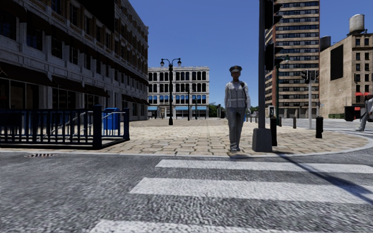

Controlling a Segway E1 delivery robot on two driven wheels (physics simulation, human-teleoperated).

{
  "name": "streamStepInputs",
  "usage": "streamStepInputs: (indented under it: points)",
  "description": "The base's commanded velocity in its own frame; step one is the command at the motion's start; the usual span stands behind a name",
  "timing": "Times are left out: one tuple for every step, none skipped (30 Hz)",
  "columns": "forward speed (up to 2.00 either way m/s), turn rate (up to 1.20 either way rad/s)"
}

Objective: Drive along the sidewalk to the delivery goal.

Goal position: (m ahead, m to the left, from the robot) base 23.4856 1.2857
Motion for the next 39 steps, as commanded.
streamStepInputs:
  points:
    - [1.43,0.0]
    - [1.43,0.0]
    - [1.43,0.0]
    - [1.43,0.0]
    - [1.43,0.0]
    - [1.42,0.0]
    - [1.42,0.0]
    - [1.34,0.0]
    - [1.23,0.0]
    - [1.13,0.0]
    - [1.13,0.0]
    - [1.08,0.0]
    - [1.05,0.0]
    - [1.05,0.0]
    - [1.04,0.0]
    - [1.03,0.0]
    - [1.01,0.0]
    - [1.01,0.0]
    - [0.98,0.0]
    - [0.87,0.0]
    - [0.87,0.0]
    - [0.78,0.0]
    - [0.72,0.0]
    - [0.72,0.0]
    - [0.7,0.0]
    - [0.69,0.0]
    - [0.69,0.0]
    - [0.69,0.0]
    - [0.69,0.0]
    - [0.69,0.0]
    - [0.69,0.0]
    - [0.54,0.0]
    - [0.35,0.0]
    - [0.35,0.0]
    - [0.28,0.0]
    - [0.25,0.0]
    - [0.25,0.0]
    - [0.25,0.0]
    - [0.24,0.0]
